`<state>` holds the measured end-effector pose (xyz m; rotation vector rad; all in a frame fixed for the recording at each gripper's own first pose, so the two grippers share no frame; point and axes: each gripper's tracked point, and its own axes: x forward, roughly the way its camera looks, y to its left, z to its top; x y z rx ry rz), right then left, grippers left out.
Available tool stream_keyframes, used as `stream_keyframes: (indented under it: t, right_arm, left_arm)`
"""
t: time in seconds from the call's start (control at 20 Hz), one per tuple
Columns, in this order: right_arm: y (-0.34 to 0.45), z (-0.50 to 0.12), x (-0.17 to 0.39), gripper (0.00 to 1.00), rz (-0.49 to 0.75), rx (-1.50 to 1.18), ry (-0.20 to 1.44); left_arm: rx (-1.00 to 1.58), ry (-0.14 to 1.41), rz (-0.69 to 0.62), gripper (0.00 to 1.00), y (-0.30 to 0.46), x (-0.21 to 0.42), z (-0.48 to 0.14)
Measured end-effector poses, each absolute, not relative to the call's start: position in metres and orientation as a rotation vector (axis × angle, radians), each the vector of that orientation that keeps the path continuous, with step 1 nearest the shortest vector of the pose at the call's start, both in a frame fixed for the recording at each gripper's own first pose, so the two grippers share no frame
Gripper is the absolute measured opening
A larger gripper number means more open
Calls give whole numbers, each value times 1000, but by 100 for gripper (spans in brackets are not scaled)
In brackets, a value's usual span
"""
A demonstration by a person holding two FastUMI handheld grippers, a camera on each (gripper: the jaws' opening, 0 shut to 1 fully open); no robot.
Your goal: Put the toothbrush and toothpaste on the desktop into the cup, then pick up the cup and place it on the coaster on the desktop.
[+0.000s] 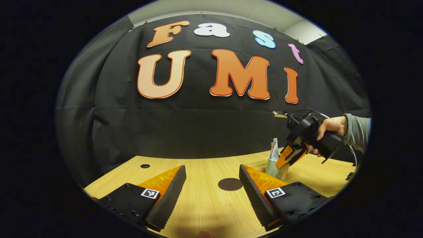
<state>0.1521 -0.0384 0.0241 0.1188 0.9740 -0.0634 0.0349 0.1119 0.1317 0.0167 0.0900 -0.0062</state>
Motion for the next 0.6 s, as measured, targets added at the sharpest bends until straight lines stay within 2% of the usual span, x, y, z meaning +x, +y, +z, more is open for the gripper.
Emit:
stream_keyframes:
  t: [0.4, 0.45, 0.5, 0.55, 0.6]
  right_arm:
    - [-51, 9, 150, 74, -136, 63, 1051]
    - [-48, 6, 151, 70, -145, 77, 1058]
    - [-47, 7, 153, 60, -144, 67, 1047]
    - [-51, 4, 152, 61, -141, 48, 1042]
    - [-52, 3, 154, 54, -143, 39, 1040]
  left_arm:
    - [-16, 141, -9, 100, 119, 38, 117]
    - [-11, 144, -3, 100, 122, 38, 117]
    - [-15, 144, 3, 100, 125, 37, 116]
    - [-22, 146, 5, 100, 125, 36, 116]
    - [-29, 152, 7, 100, 125, 33, 114]
